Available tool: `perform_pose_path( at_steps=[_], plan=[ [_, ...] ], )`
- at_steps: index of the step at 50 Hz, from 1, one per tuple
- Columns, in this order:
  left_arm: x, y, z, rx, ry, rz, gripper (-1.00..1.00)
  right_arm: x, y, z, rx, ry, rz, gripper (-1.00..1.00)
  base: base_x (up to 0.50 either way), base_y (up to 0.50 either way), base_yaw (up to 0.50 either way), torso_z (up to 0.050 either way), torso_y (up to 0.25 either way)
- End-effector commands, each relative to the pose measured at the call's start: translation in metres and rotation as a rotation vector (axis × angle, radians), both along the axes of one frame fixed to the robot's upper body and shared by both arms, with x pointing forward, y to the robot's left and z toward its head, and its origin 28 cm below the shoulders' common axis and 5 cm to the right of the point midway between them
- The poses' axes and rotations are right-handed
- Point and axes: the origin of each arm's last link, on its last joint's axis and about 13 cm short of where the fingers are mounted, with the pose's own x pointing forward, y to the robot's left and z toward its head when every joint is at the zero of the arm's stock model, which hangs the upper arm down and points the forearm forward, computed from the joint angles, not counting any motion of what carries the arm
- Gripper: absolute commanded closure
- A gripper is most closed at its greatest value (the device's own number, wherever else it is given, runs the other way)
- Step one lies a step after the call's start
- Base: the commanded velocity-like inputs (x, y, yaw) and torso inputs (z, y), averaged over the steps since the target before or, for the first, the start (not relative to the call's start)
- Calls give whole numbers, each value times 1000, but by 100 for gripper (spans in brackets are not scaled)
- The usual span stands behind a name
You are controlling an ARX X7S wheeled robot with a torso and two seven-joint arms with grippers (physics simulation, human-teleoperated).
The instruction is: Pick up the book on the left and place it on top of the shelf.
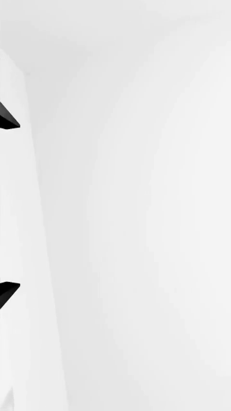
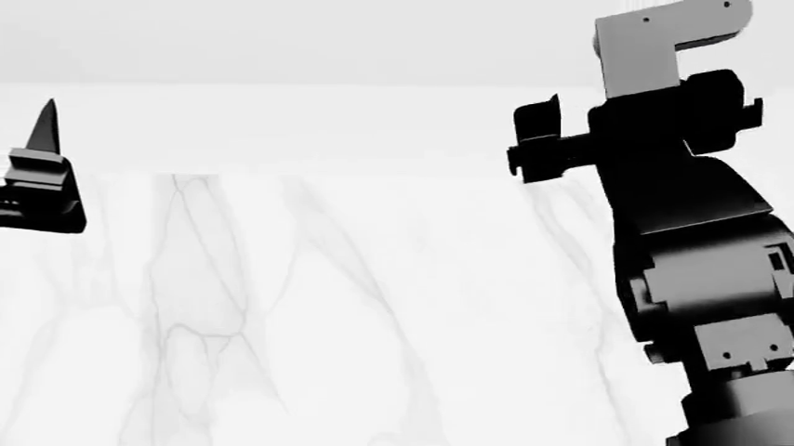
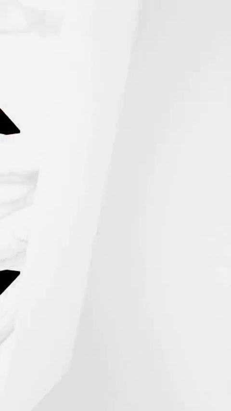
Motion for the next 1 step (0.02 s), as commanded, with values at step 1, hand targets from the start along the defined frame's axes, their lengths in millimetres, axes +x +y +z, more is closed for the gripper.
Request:
perform_pose_path(
  at_steps=[1],
  plan=[
    [2, -1, -2, -3, 0, -5, -100, -32, 10, -3, 161, -102, 187, -100, 0, 0, 0, 0, 0]
  ],
)
